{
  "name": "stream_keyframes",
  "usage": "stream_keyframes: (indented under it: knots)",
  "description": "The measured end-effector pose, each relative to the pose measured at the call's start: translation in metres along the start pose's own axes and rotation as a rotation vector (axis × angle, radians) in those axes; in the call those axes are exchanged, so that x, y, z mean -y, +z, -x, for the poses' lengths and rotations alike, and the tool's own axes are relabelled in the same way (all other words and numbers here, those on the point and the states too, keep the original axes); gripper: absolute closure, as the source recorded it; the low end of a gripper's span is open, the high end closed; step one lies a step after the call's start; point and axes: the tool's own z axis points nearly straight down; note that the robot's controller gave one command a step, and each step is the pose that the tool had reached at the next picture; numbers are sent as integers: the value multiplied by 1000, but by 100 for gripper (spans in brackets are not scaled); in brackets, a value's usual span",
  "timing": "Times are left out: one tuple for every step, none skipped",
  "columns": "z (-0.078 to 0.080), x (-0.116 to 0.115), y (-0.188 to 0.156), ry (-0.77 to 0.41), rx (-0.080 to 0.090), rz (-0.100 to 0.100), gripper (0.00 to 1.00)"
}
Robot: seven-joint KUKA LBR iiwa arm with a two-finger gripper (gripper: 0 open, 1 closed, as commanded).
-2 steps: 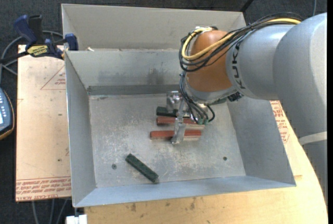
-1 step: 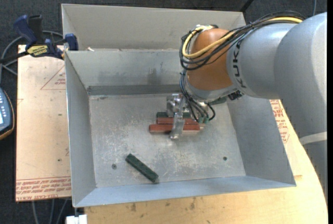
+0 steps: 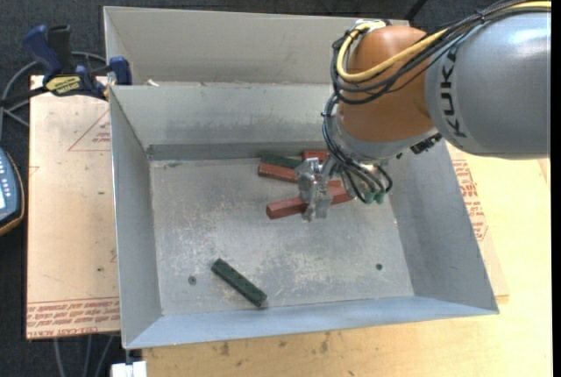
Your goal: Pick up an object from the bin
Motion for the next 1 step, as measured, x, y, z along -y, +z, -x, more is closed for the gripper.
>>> stream_keyframes:
  knots:
    - [-3,-20,-52,-13,0,1,100]
